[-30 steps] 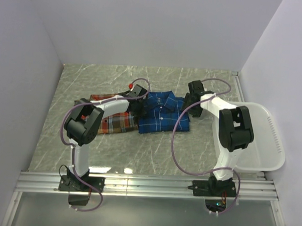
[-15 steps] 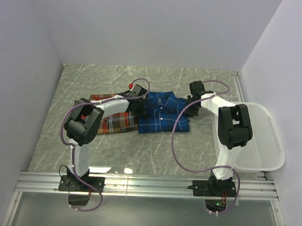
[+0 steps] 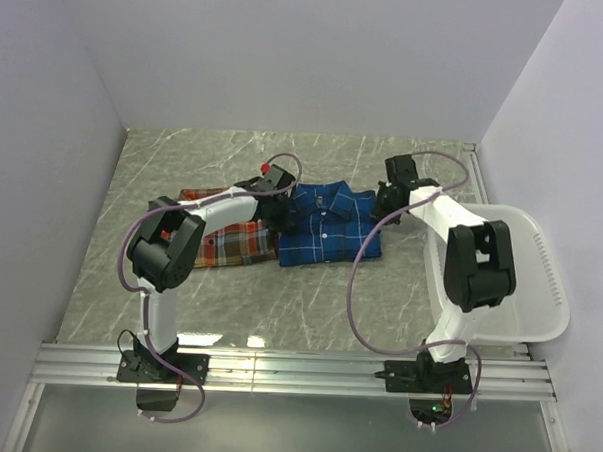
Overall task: Fold and stack the long sleeve shirts
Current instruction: Neatly place the folded shirt to the corner
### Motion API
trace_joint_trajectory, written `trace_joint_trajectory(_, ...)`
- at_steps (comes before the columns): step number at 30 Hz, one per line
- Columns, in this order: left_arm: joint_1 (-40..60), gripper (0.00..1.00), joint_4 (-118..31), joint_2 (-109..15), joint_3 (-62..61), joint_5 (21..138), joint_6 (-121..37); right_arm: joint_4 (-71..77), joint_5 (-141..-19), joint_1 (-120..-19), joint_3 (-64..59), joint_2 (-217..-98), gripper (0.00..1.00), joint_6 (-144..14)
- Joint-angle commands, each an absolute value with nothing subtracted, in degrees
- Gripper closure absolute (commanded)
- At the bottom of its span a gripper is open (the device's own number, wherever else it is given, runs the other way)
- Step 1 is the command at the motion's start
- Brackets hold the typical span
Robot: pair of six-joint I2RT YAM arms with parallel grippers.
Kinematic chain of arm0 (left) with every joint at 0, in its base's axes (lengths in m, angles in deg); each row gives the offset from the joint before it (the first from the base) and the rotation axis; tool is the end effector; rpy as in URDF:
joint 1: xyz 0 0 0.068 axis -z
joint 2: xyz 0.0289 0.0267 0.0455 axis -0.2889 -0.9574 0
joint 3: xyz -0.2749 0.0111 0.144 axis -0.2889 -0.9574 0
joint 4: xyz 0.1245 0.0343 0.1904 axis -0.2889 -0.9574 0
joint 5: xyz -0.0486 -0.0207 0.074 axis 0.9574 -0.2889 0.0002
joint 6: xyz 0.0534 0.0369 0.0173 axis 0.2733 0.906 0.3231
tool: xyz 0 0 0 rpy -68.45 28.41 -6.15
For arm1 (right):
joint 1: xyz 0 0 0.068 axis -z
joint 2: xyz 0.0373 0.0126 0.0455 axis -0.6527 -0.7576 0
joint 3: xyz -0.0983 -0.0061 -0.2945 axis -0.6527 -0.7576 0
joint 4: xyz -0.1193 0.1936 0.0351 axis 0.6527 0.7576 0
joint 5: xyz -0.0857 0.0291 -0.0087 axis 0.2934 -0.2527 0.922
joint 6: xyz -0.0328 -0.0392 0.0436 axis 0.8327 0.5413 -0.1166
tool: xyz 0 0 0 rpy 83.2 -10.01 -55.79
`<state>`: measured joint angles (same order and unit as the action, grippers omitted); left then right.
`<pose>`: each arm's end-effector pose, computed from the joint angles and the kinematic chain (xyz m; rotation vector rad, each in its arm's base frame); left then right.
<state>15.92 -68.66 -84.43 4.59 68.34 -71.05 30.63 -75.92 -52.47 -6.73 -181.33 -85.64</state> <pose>0.3472 -0.2197 0.2099 -0.2061 2.6370 -0.3950 0.3596 0.0780 0.2291 0.3481 2.6534 0.3043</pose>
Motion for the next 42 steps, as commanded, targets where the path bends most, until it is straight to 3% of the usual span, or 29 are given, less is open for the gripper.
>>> trace_joint_trajectory(1,16.52,1.00,-69.29,-79.81,10.21,70.45,-67.47,28.48,-73.36,-52.08,-5.71,-172.70,1.00,-84.19)
trace_joint_trajectory(12,16.69,0.99,-71.84,-77.26,21.72,70.10,-64.30,27.87,-73.27,-52.26,-4.13,-166.90,1.00,-83.75)
trace_joint_trajectory(19,16.08,1.00,-76.14,-74.10,22.26,63.78,-62.98,27.51,-75.81,-54.54,-1.23,-165.66,1.00,-84.63)
trace_joint_trajectory(28,12.22,0.99,-80.80,-64.61,12.34,51.03,-62.62,21.99,-78.10,-65.51,1.41,-168.73,1.00,-91.04)
trace_joint_trajectory(42,-3.95,0.99,-76.33,-46.59,-10.34,41.62,-60.17,6.60,-80.56,-80.72,7.12,-180.86,1.00,-96.32)
